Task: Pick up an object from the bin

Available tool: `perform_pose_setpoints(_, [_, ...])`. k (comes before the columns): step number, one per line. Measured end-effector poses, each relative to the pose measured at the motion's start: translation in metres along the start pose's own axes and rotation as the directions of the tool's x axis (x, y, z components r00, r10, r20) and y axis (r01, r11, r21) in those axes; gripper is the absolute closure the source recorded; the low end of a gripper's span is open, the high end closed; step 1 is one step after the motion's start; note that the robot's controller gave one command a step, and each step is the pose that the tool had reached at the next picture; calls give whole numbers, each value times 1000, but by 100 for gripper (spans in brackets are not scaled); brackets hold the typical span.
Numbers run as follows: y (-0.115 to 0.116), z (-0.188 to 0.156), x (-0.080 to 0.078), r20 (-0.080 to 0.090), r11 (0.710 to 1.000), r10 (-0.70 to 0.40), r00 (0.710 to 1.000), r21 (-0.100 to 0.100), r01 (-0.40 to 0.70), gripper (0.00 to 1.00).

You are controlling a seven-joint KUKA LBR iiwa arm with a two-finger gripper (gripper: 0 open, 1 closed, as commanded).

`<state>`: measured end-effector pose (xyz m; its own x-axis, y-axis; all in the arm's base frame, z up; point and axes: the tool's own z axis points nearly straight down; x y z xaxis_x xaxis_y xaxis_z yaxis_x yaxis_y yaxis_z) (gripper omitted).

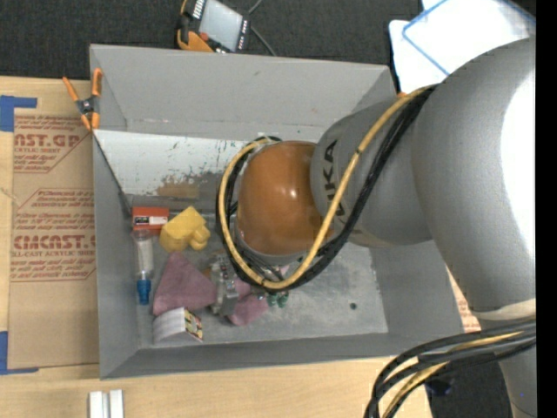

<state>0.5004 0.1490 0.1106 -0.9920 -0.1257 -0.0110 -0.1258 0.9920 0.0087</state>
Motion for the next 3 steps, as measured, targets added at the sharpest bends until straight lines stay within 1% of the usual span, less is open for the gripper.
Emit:
perform_pose_setpoints(1, [0,-44,-1,2,1000,0,1000,1,0,100])
perform_pose_setpoints(2, [1,-69,-3,9,1000,0,1000,0,0,100])
perform_pose_setpoints(3, [1,-72,-3,6,1000,0,1000,0,0,100])
